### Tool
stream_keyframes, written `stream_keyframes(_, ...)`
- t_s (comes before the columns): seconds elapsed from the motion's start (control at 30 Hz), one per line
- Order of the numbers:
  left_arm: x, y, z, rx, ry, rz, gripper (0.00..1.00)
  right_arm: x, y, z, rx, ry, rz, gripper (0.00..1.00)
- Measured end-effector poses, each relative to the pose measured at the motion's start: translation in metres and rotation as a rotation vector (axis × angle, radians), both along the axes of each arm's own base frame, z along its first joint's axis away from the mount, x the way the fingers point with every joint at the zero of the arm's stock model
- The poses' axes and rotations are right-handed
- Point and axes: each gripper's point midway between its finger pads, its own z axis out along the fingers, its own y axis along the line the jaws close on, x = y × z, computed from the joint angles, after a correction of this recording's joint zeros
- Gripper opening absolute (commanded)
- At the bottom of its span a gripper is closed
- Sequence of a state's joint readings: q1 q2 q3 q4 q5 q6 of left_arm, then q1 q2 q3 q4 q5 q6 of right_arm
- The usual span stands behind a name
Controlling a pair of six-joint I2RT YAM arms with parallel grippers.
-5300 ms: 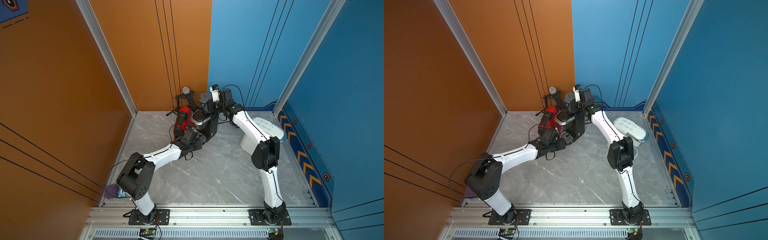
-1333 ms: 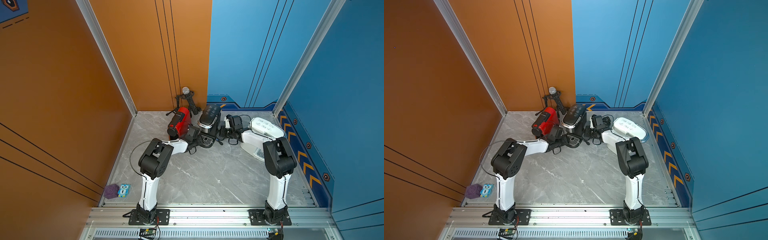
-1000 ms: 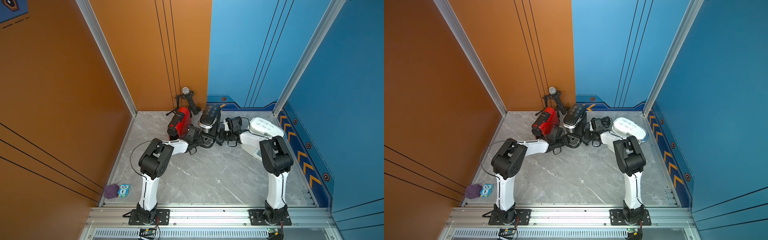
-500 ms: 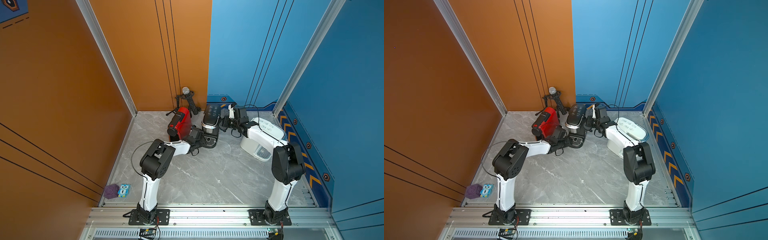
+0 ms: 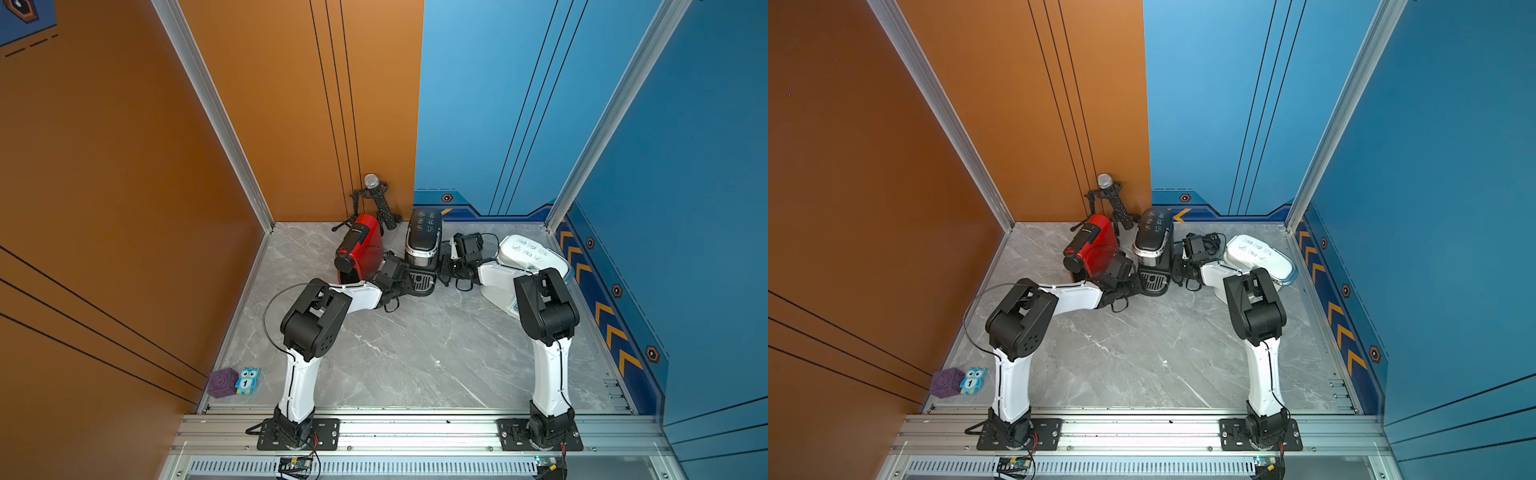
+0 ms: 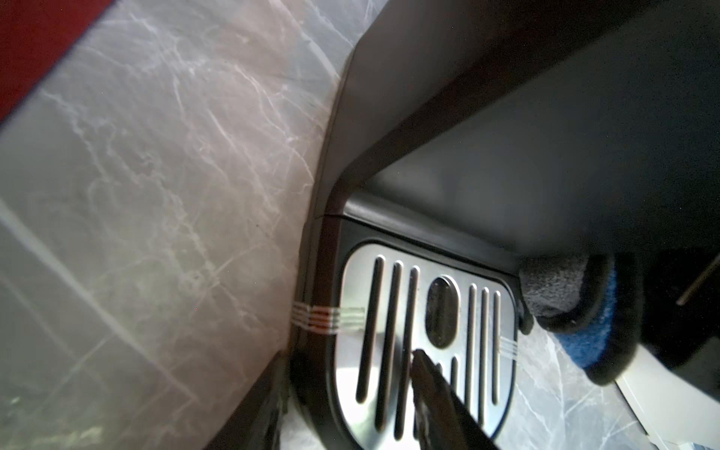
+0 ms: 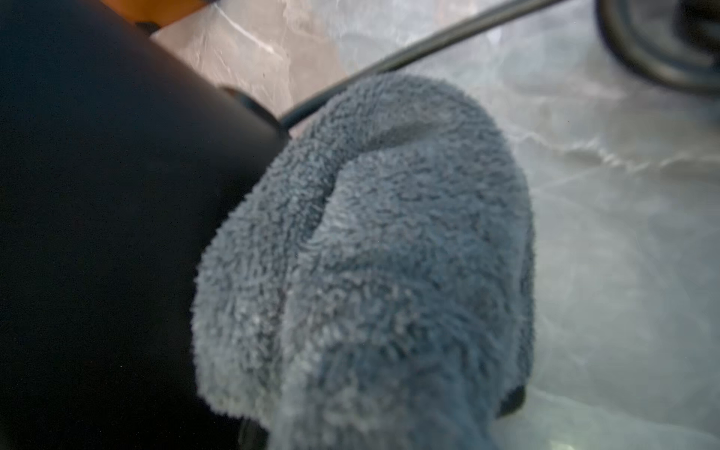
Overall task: Wipe the surface of a coffee machine
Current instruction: Adjust the coffee machine at the center of the board.
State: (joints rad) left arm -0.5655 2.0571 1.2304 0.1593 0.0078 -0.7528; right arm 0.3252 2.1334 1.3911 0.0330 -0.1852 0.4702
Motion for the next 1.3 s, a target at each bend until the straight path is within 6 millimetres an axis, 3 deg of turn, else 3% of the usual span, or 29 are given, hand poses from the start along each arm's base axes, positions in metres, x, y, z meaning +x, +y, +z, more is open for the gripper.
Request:
stream_keyframes(0.3,-0.008,-0.016,-0.001,-0.012,0.01,-0.016,0.5,-0.034,-0.001,0.017,0.043,-0.001,0.006,0.0)
stream_keyframes(0.47,-0.028,-0.051,0.0,-0.026,0.007,-0.092,0.5,-0.053,0.002,0.034,0.063,-0.01,0.023,0.0)
stream_keyframes(0.6,-0.04,-0.072,0.001,-0.064,0.012,-0.132,0.5,-0.067,0.003,0.027,0.078,0.012,0.028,0.0)
stream_keyframes(0.77,-0.059,-0.092,0.001,-0.111,0.019,-0.19,0.5,-0.079,0.023,0.021,0.118,0.001,0.056,0.0)
stream_keyframes(1.1,-0.075,-0.058,0.002,-0.105,0.041,-0.167,0.5,-0.087,0.023,0.008,0.179,-0.023,-0.025,0.0)
stream_keyframes(1.3,-0.085,-0.018,0.001,-0.074,0.064,-0.113,0.5,-0.085,0.005,0.009,0.173,-0.032,-0.11,0.0)
